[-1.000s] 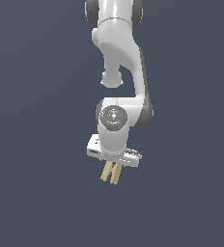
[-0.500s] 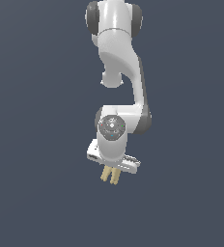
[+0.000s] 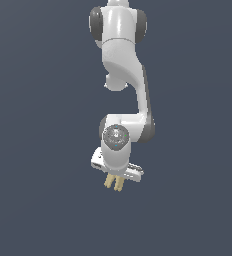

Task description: Pick up the object and move it to a goal position.

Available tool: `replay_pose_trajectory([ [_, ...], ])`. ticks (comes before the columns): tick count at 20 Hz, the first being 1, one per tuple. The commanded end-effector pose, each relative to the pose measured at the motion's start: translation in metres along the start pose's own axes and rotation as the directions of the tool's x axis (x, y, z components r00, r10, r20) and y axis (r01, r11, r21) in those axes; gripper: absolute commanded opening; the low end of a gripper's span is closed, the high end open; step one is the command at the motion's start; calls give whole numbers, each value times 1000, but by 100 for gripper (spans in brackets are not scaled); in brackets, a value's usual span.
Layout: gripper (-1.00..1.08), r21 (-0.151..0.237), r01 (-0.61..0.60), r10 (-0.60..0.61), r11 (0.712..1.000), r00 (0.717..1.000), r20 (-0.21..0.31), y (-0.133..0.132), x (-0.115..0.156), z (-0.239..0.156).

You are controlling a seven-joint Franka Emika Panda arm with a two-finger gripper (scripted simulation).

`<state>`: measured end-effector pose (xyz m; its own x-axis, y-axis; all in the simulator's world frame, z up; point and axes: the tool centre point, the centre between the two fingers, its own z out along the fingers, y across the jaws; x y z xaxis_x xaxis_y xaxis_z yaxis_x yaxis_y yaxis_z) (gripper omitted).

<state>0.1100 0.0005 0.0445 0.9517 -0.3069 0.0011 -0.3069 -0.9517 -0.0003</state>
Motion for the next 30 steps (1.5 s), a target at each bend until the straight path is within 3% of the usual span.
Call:
replay_pose_trajectory([
  [1,100,0,-1,1,1000,1000,1,0,-1,15],
  [9,100,0,-2,2,1000,1000,1,0,1,28],
  [10,-100,0,-2,2,1000,1000,1,0,1,28],
  [30,-100,1,-2,2,1000,1000,-5,4,-7,16],
])
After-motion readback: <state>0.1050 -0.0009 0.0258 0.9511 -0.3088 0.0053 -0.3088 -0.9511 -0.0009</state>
